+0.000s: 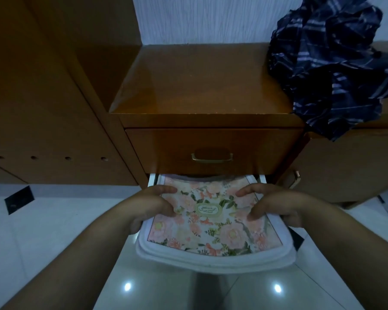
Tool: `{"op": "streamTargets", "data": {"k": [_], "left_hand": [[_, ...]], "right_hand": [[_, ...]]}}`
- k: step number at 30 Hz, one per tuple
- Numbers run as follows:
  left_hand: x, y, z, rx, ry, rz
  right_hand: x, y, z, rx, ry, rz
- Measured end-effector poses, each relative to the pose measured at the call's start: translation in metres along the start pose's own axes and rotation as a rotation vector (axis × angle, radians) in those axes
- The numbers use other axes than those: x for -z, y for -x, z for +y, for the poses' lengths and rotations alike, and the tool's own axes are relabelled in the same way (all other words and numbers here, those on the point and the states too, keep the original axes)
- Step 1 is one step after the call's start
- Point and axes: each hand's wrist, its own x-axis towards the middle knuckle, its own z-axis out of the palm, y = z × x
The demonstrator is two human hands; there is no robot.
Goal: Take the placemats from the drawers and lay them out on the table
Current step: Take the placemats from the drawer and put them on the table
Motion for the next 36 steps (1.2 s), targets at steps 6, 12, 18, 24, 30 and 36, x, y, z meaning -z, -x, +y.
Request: {"op": "streamTargets", "data": {"k": [6,12,18,24,30,36], "left_hand": [[0.007,0.007,0.007,-0.091,-0.011,0.109],[0.006,0.011,0.008,-0.079,0.097,0.049],[0.002,0.014,0.002,-0.069,0.03,0.101],[0.0,0.038,0.018,-0.095,-0.077,0.049],[0.011,0.074,0.041,-0.134,0.013,0.009],[0.014,0.111,0.048,-0.192,0.167,0.004]], "right_hand": [[0.004,0.011,-0.006,0.087,0.124,0.02],[0.003,0.013,-0.004,0.151,0.151,0.058],[-0.01,0.012,-0.004,0.082,0.115,0.109],[-0.018,0.039,-0.011,0.065,0.111,0.104],[-0.018,0.089,-0.023,0.169,0.049,0.119],[-0.025,0.125,-0.027,0.295,-0.036,0.182]]}}
